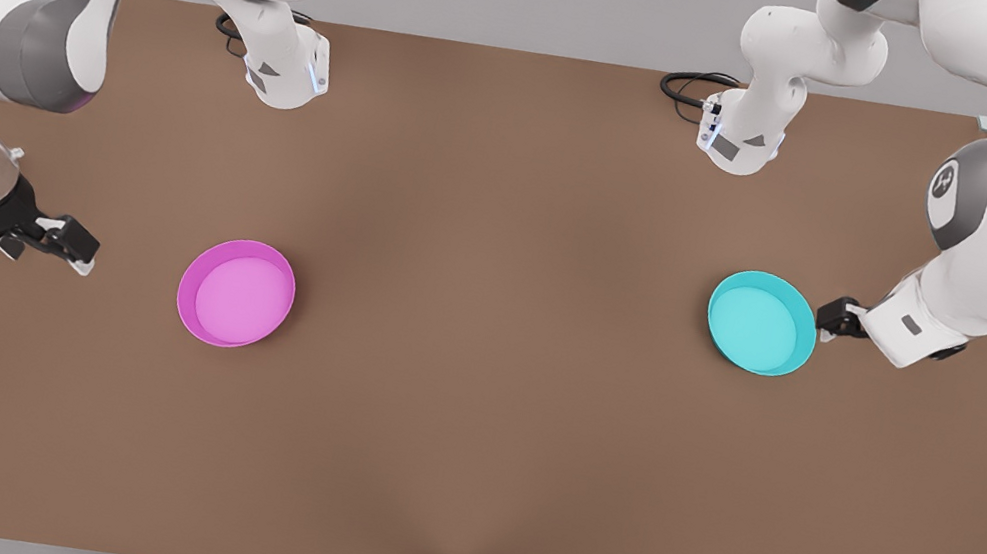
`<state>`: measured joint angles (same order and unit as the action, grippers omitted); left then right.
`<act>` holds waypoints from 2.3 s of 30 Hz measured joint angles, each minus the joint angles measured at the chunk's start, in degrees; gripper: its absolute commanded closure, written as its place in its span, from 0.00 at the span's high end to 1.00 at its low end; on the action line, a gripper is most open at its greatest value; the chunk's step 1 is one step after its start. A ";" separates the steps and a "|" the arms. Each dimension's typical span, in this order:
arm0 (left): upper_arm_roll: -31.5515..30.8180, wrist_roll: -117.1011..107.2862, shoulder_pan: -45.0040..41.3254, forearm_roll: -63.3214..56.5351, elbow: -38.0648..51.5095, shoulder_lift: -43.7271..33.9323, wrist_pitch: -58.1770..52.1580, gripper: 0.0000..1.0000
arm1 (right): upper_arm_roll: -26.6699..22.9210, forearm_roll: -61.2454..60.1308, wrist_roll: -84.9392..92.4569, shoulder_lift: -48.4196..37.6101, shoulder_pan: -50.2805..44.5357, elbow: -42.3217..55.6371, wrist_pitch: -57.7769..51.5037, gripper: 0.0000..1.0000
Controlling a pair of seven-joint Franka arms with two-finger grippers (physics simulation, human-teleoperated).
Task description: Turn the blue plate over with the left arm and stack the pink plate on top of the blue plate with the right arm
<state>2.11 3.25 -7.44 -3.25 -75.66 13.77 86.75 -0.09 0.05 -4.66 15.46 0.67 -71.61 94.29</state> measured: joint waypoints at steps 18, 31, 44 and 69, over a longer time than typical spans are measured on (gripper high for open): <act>23.39 39.44 0.77 22.98 -48.71 -0.82 34.81 1.00 | 0.34 0.39 0.00 0.36 -0.32 -0.11 -0.06 1.00; 26.36 60.39 1.57 43.65 -50.76 7.06 36.64 1.00 | 0.30 0.83 0.70 2.39 0.71 0.29 3.60 1.00; 26.45 64.51 1.64 53.23 -53.63 9.86 38.59 0.53 | 0.35 1.01 0.10 2.92 0.65 0.07 6.47 1.00; 25.84 64.60 0.32 54.60 -53.45 11.45 42.79 0.37 | 0.35 0.83 0.04 3.18 0.65 0.16 6.52 1.00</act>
<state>27.95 67.85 -7.12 51.35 -129.11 25.22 129.53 0.26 0.89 -4.62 18.64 1.32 -71.46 100.81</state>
